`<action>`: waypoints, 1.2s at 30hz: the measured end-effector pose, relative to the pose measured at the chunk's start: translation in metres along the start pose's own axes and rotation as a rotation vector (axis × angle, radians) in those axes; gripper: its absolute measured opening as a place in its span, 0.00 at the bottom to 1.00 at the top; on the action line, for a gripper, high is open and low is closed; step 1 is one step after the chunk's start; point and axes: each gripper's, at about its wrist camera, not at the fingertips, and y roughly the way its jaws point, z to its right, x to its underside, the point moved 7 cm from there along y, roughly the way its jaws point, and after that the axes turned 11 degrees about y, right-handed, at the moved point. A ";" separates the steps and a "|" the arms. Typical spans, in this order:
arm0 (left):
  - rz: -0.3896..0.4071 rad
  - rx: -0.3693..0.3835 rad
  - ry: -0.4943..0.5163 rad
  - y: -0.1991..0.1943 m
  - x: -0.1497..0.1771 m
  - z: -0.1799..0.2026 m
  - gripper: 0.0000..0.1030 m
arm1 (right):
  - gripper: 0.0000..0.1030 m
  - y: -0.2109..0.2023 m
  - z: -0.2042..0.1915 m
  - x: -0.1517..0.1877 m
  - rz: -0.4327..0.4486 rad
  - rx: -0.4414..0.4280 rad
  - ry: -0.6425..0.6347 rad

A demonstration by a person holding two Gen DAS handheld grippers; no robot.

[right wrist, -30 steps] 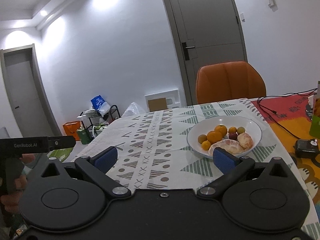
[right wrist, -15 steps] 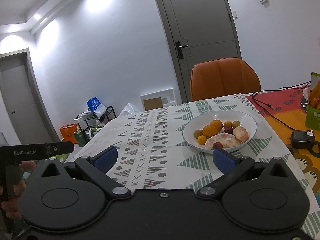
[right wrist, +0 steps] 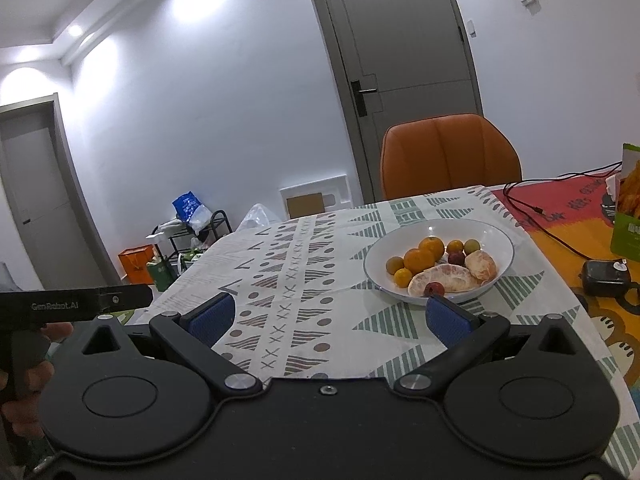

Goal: Organize fruits

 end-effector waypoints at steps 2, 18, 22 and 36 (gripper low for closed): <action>-0.003 0.000 0.000 0.000 0.001 -0.001 1.00 | 1.00 0.001 0.001 0.000 -0.003 0.002 0.003; -0.005 -0.002 0.003 0.000 0.002 -0.004 1.00 | 1.00 0.002 0.000 0.000 -0.007 -0.001 0.000; -0.005 -0.003 0.003 0.000 0.002 -0.003 1.00 | 1.00 0.003 0.000 0.000 -0.007 -0.002 0.000; -0.005 -0.004 0.003 -0.001 0.003 -0.005 1.00 | 1.00 0.002 0.001 0.000 -0.007 -0.002 -0.003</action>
